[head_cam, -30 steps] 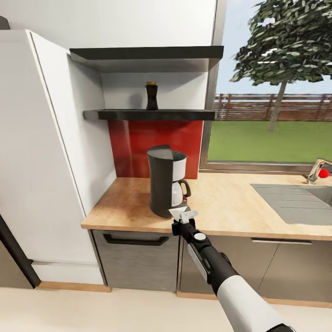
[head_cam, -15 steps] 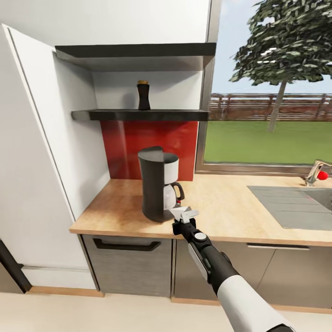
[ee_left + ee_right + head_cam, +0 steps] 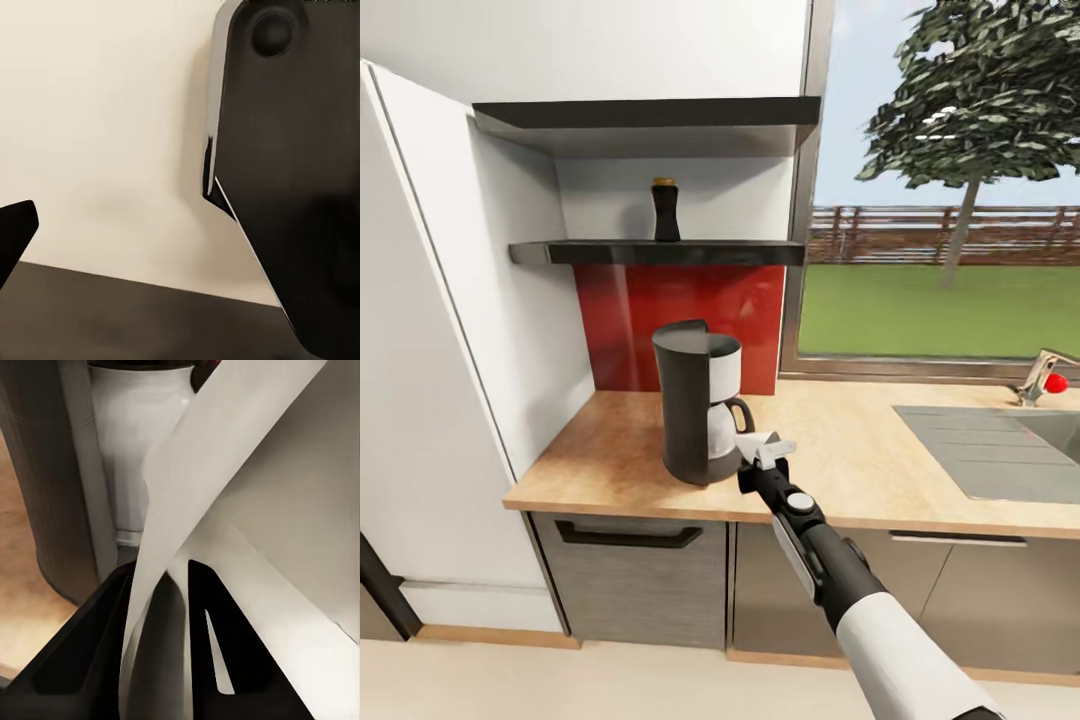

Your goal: Set up a coffee station on the kitchen countertop: keep the coffee maker on the countertop, move the bottle of coffee from the kitchen shelf to the counter next to the coffee maker, place a paper coffee filter on top of the coffee maker, put the saucer next to the coffee maker with the coffee cup on the saucer, and place the electric kettle next to the coffee maker.

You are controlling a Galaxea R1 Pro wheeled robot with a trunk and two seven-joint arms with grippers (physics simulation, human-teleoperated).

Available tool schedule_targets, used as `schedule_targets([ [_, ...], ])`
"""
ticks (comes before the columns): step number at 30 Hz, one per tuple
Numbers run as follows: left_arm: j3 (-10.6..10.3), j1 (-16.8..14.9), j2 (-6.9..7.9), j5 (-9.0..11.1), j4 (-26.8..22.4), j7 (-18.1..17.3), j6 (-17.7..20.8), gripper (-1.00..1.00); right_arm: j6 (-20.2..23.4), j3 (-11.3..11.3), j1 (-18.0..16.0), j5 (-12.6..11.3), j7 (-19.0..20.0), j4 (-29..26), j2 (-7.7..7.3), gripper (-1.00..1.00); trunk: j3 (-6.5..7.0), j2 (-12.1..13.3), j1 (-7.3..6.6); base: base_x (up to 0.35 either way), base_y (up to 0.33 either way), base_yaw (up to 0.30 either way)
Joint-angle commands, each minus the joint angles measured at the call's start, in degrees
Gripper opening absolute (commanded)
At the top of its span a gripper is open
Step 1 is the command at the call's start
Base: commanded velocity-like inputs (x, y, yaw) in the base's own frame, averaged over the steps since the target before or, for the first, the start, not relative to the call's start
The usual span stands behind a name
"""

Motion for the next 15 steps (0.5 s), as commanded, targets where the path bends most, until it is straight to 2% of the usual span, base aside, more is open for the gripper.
schedule_targets([
  [1,0.0,0.0,0.04,0.3,-0.1,0.1,-0.1,1.00,0.3,0.0,0.0,-0.2,0.1,-0.2,-0.05,-1.00,0.01,-0.1,0.03,0.000,0.000,0.000],
  [6,0.0,0.1,0.23,0.2,0.0,0.1,0.0,1.00,2.7,-0.1,0.0,-0.2,0.0,-1.6,-0.34,-1.00,0.45,-0.1,0.03,0.000,0.000,0.000],
  [11,0.1,0.1,0.61,0.4,0.0,0.2,-0.1,1.00,5.1,-0.2,0.0,-0.2,0.0,-3.1,-1.99,-1.00,0.89,-0.1,0.03,0.000,0.000,0.000],
  [13,0.1,0.1,0.80,0.6,-0.1,0.2,-0.1,1.00,5.5,-0.9,0.0,-0.2,0.0,-3.2,-2.12,-1.00,1.06,-0.1,0.03,0.000,0.000,0.000],
  [15,0.3,0.1,1.57,1.2,-0.1,0.2,-0.1,1.00,6.8,-3.5,0.0,-0.1,0.0,-3.9,-2.25,-1.00,1.24,-0.1,0.03,0.000,0.000,0.000],
])
